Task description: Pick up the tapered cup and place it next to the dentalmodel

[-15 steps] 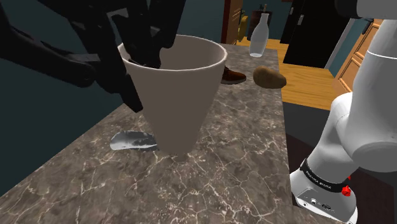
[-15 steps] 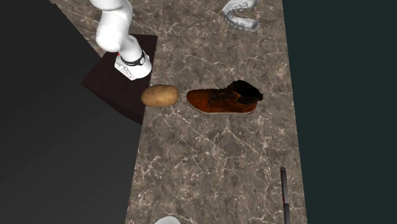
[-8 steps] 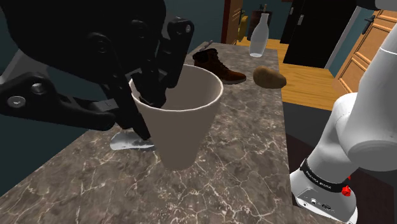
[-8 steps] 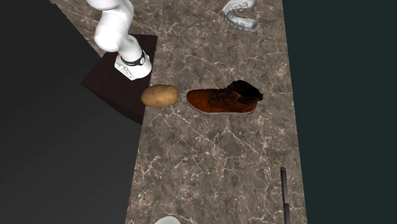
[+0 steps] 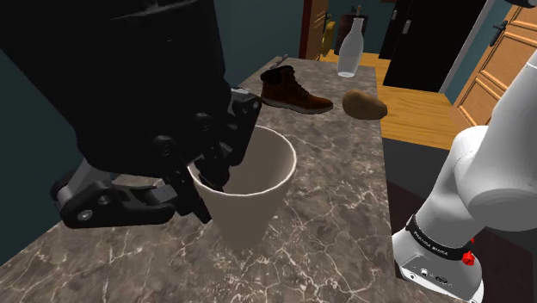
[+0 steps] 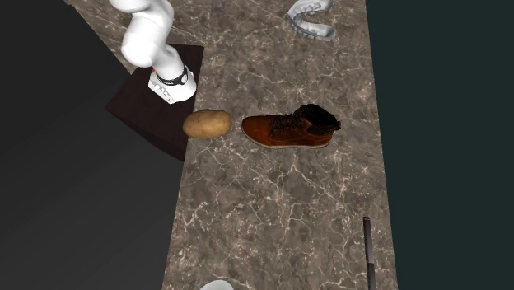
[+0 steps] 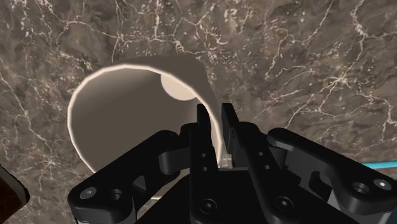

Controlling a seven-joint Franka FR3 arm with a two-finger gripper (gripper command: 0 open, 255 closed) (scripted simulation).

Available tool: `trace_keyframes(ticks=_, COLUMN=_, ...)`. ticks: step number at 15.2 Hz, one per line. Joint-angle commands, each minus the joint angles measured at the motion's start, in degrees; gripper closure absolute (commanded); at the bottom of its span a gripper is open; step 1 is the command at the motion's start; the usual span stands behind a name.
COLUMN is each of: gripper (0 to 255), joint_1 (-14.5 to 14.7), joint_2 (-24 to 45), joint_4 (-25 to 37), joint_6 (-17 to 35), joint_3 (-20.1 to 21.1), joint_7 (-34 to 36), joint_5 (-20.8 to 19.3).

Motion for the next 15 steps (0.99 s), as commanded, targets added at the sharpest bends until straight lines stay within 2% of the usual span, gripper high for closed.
trace_keyframes(ticks=1, gripper=255, joint_1=-0.3, joint_2=-0.8, joint_4=-2.1, joint_6=1.7, joint_3=-0.3, joint_7=-0.3, joint_5=0.6)
trace_keyframes(ticks=15, gripper=255, joint_1=-0.7, joint_2=-3.0, joint_4=-14.5, joint_6=12.8, joint_3=-0.9, joint_7=-0.4, joint_5=2.2)
